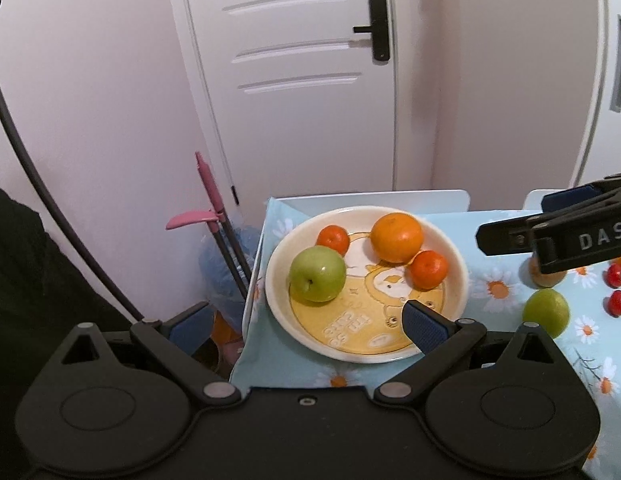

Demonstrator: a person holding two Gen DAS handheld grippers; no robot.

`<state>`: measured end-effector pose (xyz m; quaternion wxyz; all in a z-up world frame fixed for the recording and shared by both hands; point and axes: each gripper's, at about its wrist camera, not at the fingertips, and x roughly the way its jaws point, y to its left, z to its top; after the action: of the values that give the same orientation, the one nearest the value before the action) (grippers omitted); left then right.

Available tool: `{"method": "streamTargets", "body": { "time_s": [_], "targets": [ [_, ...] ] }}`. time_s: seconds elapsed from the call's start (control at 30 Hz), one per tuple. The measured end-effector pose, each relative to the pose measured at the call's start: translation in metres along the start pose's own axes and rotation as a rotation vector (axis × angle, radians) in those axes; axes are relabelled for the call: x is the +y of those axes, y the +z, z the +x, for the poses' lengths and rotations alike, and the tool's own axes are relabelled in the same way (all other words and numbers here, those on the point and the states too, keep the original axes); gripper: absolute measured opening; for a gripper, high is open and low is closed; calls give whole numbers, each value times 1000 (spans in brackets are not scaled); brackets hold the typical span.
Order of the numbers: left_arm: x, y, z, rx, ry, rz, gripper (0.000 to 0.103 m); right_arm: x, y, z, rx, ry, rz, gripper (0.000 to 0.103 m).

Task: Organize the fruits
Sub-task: 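Move both grippers away from the bowl back over the table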

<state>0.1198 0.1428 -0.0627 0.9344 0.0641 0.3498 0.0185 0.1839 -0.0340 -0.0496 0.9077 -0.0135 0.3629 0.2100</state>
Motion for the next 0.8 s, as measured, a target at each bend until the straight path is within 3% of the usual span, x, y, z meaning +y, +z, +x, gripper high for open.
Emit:
{"method": "streamTargets", "body": {
  "time_s": [0.4,0.8],
  "targets": [
    [-28,4,-32,-58,-52,29,102,-33,-27,-64,-50,-69,97,103],
    [-105,-3,-60,-79,-27,7,102,-109,-74,-110,-31,-70,96,103]
  ]
}}
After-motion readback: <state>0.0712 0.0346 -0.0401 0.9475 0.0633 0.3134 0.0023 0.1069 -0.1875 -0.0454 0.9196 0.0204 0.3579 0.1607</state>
